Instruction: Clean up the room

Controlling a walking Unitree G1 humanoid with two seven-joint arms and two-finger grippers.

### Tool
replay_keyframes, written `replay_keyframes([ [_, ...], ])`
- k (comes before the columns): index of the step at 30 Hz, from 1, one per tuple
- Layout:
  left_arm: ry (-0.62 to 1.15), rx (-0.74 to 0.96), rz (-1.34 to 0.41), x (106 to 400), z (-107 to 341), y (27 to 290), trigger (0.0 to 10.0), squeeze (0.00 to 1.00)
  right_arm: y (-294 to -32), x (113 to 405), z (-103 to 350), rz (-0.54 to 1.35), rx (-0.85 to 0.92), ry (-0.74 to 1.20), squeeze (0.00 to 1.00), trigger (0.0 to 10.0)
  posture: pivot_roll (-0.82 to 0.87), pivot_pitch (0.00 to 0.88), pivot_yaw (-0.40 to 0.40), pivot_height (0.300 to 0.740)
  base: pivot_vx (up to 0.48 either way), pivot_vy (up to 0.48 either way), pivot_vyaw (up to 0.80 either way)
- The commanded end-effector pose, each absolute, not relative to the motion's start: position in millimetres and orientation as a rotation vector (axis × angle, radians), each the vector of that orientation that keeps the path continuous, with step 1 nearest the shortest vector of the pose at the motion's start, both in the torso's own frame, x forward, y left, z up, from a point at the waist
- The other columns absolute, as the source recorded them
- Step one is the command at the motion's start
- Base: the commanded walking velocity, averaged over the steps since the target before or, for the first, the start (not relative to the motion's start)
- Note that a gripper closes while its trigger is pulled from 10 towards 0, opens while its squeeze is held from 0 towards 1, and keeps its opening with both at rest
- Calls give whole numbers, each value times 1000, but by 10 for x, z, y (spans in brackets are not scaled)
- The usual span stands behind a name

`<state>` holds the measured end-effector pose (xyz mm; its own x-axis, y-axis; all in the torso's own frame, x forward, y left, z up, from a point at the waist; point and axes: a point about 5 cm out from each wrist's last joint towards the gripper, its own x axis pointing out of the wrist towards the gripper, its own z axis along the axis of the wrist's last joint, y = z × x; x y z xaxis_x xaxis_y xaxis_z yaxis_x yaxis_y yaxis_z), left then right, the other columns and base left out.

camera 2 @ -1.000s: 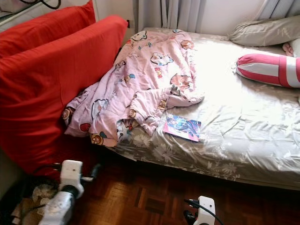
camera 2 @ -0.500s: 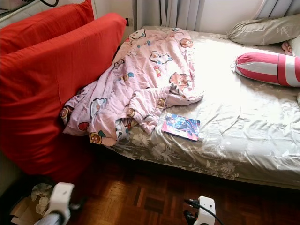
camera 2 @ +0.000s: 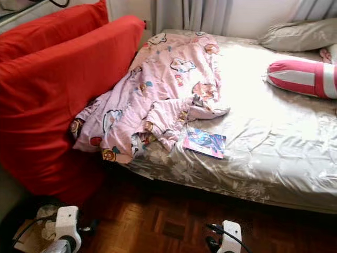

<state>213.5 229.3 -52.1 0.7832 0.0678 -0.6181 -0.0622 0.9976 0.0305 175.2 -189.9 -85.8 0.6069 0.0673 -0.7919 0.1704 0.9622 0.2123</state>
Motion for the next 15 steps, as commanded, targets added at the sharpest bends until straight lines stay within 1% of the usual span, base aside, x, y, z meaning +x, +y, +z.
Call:
replay_keyframes([
  [1,750,34,60,1974,-633,2285,10000,0,-1912,1718,-872,-69,277,928,0,10000,132,66,-38,740,0,0,0],
  [5,768,47,75,1912,-657,2330,10000,0,-1925,1711,-874,-72,275,928,0,10000,142,52,-40,740,0,0,0],
  [10,785,63,92,1849,-680,2370,10000,0,-1917,1702,-878,-65,273,933,0,10000,145,40,-39,740,0,-253,0],
  [15,806,73,84,1794,-713,2351,10000,0,-1889,1701,-882,-56,271,935,0,10000,141,43,-41,740,0,-274,0],
])
